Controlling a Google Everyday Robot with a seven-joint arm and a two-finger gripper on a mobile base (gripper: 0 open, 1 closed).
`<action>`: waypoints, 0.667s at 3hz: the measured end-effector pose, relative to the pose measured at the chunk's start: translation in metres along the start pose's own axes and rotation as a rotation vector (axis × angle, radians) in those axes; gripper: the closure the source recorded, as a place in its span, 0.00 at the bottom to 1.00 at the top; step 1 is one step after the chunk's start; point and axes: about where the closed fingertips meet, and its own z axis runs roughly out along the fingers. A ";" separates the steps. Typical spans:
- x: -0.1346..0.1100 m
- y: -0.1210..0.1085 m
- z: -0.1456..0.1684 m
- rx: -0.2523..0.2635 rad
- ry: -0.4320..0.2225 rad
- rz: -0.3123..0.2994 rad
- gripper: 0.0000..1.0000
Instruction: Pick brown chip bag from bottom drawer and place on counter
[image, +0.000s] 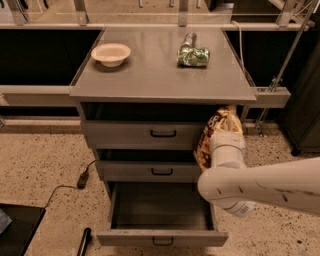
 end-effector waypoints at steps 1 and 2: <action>-0.016 0.040 -0.021 -0.110 -0.020 -0.028 1.00; -0.070 0.098 -0.062 -0.264 -0.165 -0.084 1.00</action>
Offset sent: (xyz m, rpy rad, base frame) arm -0.0701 0.1967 0.1579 -0.2281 -0.3577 0.4669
